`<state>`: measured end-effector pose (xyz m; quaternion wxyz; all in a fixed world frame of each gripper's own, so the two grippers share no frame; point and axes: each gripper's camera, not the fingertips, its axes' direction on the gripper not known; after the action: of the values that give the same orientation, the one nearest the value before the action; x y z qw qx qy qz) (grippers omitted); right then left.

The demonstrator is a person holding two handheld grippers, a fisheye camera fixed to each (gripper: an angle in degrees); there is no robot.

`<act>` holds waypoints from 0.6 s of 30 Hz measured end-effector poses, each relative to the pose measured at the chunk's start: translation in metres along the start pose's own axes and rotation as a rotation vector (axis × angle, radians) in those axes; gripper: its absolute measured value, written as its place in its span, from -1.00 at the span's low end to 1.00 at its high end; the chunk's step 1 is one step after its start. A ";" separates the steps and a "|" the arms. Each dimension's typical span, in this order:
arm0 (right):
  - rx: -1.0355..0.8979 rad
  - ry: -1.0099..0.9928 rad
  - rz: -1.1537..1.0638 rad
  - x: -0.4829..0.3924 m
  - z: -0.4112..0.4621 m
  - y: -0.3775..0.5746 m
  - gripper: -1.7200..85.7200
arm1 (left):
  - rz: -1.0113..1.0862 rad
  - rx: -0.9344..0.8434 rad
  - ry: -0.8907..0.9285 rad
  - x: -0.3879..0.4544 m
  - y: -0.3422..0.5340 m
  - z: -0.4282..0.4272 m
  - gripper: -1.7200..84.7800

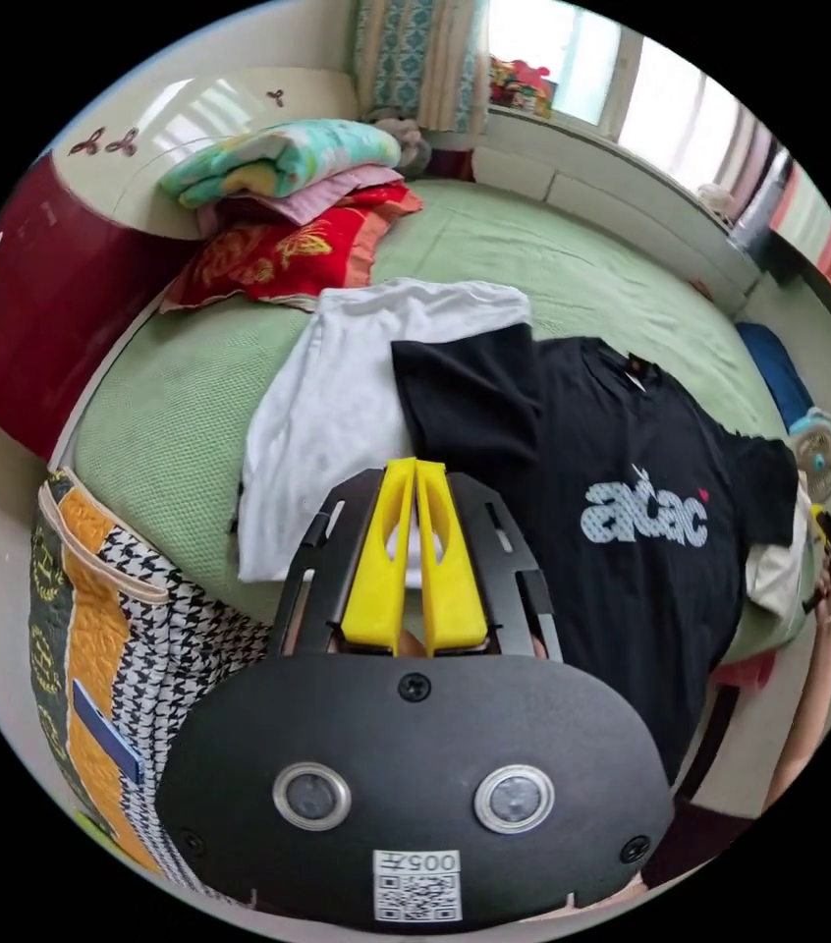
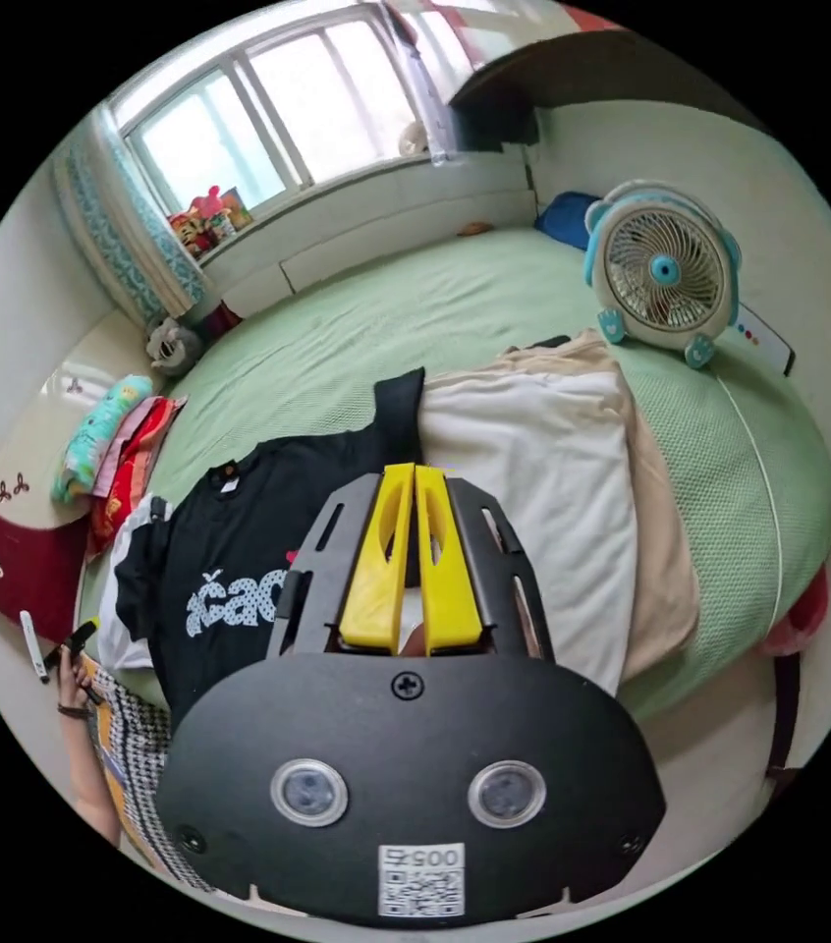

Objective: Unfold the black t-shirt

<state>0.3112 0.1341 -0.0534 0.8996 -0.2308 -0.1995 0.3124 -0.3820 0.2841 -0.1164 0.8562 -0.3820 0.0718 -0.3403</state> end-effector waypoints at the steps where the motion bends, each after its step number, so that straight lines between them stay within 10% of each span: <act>1: 0.002 0.011 -0.044 -0.013 -0.007 0.006 -0.98 | 0.014 -0.005 0.007 0.006 0.005 -0.003 -0.98; 18: -0.253 -0.101 -0.281 -0.192 -0.001 0.198 -0.98 | 0.218 -0.152 0.172 0.157 0.168 -0.017 -0.98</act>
<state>0.0796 0.1465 -0.2026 0.8870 -0.2962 -0.3122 0.1673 -0.1810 0.2537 -0.2246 0.8473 -0.4053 0.2113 -0.2704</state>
